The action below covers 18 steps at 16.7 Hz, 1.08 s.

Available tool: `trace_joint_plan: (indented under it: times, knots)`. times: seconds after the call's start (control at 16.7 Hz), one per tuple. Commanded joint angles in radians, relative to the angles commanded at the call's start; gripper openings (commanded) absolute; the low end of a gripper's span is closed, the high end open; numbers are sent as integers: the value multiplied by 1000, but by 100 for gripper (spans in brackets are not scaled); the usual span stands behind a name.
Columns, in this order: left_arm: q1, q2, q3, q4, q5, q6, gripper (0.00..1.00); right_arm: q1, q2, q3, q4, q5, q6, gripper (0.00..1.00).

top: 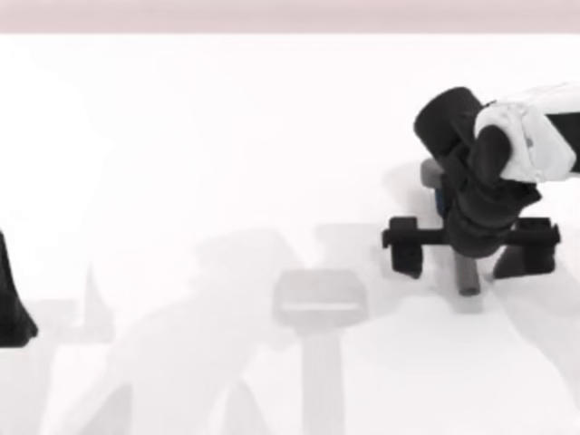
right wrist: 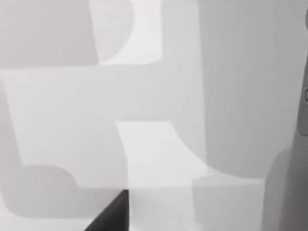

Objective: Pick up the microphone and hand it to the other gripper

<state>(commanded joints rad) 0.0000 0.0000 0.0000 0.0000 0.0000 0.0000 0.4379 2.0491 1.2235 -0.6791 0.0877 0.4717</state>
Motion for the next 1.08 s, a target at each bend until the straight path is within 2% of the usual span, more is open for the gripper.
trace_joint_plan:
  times: [0.12,0.9,1.08]
  knots:
    - [0,0,0,0,0,0,100,0,0,0,0,0,0,100]
    - [0,0,0,0,0,0,100,0,0,0,0,0,0,2]
    - [0,0,0,0,0,0,100,0,0,0,0,0,0,0]
